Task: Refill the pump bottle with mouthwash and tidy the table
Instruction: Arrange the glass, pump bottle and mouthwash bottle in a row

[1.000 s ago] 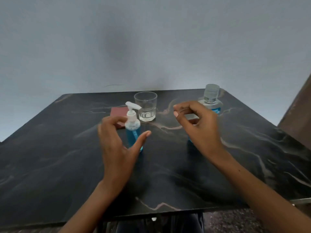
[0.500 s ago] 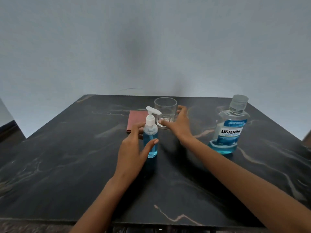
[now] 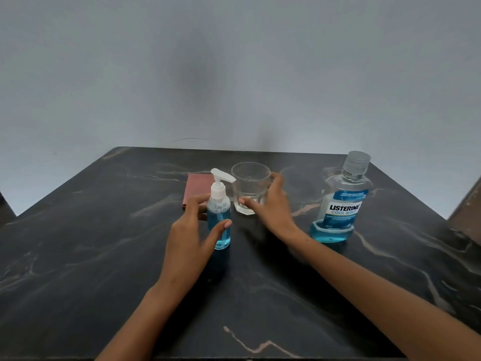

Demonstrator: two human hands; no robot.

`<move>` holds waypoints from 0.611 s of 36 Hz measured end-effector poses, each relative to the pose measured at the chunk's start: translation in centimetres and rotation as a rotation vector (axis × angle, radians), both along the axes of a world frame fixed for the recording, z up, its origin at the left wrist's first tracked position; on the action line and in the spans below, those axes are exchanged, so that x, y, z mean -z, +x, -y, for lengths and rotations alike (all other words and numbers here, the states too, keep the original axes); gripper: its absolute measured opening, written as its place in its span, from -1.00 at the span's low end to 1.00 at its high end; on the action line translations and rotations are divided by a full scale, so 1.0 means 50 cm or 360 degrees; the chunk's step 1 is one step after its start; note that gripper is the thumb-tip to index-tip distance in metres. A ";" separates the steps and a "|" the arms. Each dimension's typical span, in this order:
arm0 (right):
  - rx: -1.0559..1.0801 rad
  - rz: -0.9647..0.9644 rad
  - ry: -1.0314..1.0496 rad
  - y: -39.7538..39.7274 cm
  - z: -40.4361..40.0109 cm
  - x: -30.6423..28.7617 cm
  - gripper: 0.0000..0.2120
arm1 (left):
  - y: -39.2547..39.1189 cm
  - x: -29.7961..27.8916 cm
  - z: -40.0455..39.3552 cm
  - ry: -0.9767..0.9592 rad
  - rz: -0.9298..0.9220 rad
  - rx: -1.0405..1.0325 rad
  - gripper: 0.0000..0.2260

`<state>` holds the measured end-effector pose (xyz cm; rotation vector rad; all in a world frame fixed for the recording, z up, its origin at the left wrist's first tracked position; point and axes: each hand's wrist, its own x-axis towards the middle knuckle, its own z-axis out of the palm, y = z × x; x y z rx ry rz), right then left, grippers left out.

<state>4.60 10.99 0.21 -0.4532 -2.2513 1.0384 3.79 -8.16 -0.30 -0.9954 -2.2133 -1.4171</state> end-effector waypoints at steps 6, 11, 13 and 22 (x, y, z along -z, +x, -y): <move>-0.0152 0.0084 -0.0089 0.117 0.024 -0.003 -0.20 | 0.003 -0.003 0.001 0.0013 0.0004 -0.0001 -0.59; -0.0193 0.0104 -0.0114 0.175 0.040 -0.007 -0.18 | 0.004 -0.007 0.001 0.0021 0.0038 0.0007 -0.57; -0.0207 0.0108 -0.0139 0.187 0.043 -0.013 -0.16 | 0.005 -0.009 0.002 0.0024 0.0051 0.0020 -0.58; -0.0014 -0.0178 0.0015 0.274 0.074 -0.026 -0.37 | 0.036 -0.029 0.014 0.0029 0.0147 0.0077 -0.48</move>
